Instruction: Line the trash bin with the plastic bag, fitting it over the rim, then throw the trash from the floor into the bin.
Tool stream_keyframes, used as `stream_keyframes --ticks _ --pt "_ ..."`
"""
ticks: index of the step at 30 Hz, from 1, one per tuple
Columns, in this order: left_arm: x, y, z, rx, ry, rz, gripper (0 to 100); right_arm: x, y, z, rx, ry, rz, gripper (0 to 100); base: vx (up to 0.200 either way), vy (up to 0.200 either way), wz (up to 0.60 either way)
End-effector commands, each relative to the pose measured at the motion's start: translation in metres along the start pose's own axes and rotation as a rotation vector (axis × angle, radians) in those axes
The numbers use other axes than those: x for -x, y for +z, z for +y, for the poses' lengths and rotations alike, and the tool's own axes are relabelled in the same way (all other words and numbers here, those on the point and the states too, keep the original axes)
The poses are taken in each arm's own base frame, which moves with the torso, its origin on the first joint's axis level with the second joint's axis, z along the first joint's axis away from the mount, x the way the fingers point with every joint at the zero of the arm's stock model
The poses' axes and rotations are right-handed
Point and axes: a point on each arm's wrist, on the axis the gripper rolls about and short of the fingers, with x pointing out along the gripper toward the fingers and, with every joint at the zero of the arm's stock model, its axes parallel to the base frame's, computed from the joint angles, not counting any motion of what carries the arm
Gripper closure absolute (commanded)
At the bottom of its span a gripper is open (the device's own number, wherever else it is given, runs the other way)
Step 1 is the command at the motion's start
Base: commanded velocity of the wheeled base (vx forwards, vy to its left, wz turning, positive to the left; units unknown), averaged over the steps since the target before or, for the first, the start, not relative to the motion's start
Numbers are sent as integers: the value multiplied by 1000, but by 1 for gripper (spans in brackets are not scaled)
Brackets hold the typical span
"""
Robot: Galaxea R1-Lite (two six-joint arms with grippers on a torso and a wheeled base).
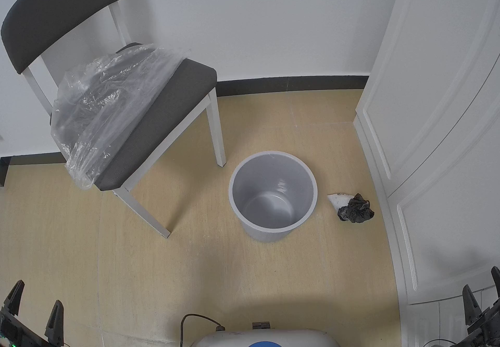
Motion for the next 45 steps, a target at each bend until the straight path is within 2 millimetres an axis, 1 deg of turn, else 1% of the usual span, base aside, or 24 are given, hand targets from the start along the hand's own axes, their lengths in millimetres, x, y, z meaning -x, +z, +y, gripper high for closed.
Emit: stream_keyframes --ticks 1,22,28,32,33,34,37,38,39,40,41,42,43,44,45 --pt "0 -5 0 0 -1 2 0 0 -5 0 0 0 2 0 0 0 0" --pt "0 -5 0 -7 -2 2 0 0 -5 0 29 4 2 0 0 0 0" --pt "0 -4 -1 -47 -24 -4 0 0 -5 0 48 6 2 0 0 0 0" --pt "0 -4 0 -3 -13 -5 0 0 -4 0 -8 0 -8 0 0 0 0" --pt "0 -4 0 -3 -13 -5 0 0 -4 0 -8 0 -8 0 0 0 0" --pt "0 -4 0 46 19 -6 0 0 -4 0 -15 -3 -8 0 0 0 0" --pt "0 -4 1 51 36 -10 0 0 -4 0 -9 -11 -9 0 0 0 0" --pt "0 -4 1 50 37 -14 0 1 3 0 -17 -13 -54 0 0 0 0" --pt "0 -3 1 47 39 -24 0 7 23 0 -38 2 -161 0 0 0 0" --pt "2 7 1 53 33 -78 0 12 46 0 -67 14 -257 0 0 0 0" --pt "6 25 1 66 17 -165 0 15 63 0 -92 24 -300 0 0 0 0" --pt "11 43 1 88 -9 -238 0 16 71 0 -96 25 -298 0 0 0 0" --pt "14 55 1 112 -32 -263 0 14 72 0 -91 19 -279 0 0 0 0" --pt "14 70 1 141 -65 -266 0 10 66 1 -68 12 -228 0 0 0 0" --pt "15 77 2 140 -77 -265 0 6 59 1 -52 18 -182 0 0 0 0"
